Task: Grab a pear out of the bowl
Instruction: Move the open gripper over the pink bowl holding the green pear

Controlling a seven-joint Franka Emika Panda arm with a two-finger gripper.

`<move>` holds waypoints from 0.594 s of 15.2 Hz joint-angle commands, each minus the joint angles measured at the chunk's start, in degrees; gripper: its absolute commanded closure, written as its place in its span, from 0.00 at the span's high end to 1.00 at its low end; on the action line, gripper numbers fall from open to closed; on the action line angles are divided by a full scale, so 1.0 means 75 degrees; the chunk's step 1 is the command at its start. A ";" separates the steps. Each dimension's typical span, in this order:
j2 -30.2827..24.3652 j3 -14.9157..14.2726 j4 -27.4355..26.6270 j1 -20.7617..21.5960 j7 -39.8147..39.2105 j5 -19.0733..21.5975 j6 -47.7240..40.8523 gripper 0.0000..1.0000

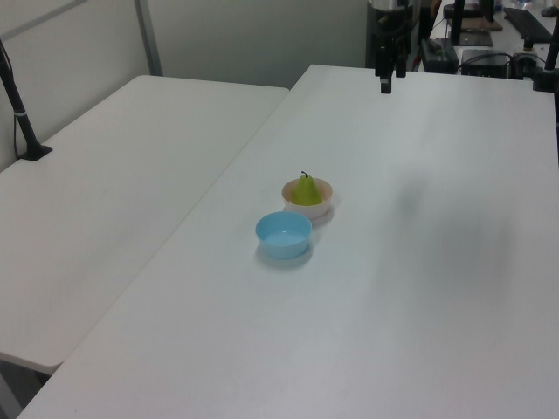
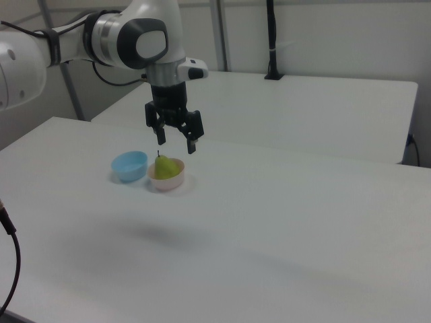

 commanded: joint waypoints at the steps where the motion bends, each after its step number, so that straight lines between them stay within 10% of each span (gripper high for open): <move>1: -0.0108 0.0099 -0.0123 0.0221 0.0403 0.0616 0.0872 1.00; 9: 0.1449 0.0099 -0.0076 0.1487 0.1706 0.0535 0.3276 1.00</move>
